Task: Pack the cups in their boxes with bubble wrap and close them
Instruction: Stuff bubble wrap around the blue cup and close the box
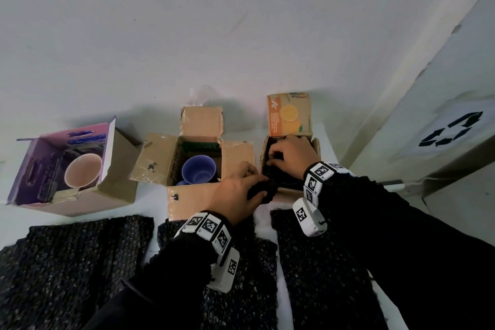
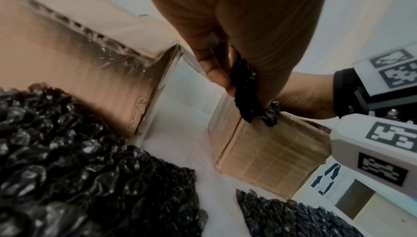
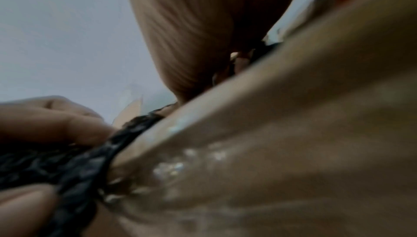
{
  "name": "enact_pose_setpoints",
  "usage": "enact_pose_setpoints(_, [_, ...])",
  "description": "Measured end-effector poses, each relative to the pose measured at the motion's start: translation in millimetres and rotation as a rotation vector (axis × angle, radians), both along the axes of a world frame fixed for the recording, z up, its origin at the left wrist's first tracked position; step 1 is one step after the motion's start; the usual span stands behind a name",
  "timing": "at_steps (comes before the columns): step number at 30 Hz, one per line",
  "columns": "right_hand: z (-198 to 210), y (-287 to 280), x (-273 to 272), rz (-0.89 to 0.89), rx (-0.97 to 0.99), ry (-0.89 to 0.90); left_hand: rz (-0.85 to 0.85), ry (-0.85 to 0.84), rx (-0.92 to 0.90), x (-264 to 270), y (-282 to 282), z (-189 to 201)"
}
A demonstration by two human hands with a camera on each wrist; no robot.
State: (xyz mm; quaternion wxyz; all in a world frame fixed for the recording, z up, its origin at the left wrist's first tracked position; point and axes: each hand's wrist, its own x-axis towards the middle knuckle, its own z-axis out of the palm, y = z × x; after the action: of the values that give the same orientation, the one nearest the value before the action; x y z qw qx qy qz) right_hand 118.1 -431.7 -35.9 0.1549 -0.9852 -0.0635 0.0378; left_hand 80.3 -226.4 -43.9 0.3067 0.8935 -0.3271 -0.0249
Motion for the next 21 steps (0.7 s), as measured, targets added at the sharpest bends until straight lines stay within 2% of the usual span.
enact_pose_setpoints(3, [-3.6,-9.9,-6.8,0.063,-0.007,0.073,-0.01,-0.004,-0.013,-0.7,-1.5,-2.5])
enact_pose_setpoints(6, [0.1,-9.6,-8.0,0.143,-0.152,0.127,-0.022,-0.016,0.008,-2.2,-1.4,-1.8])
enact_pose_setpoints(9, [1.4,-4.5,-7.2,0.186,-0.302,0.119,-0.042,-0.017,0.056,-0.3,0.2,2.0])
enact_pose_setpoints(11, [-0.7,-3.8,-9.2,0.189,-0.3,0.102,-0.044,-0.043,0.048,1.9,-0.3,2.0])
enact_pose_setpoints(13, [-3.4,-5.4,-15.9,0.162,-0.194,0.021,-0.01,-0.038,-0.011,4.9,-2.8,2.0])
enact_pose_setpoints(16, [-6.1,-9.2,-31.0,-0.018,0.191,-0.118,0.078,-0.016,-0.118,8.6,-8.1,3.8])
enact_pose_setpoints(18, [-2.9,-8.7,-38.0,-0.128,0.294,-0.003,0.103,-0.003,-0.152,8.5,-13.6,6.7])
enact_pose_setpoints(21, [6.7,-4.8,-41.3,-0.129,0.294,0.206,0.078,0.064,-0.152,8.3,-19.8,10.2])
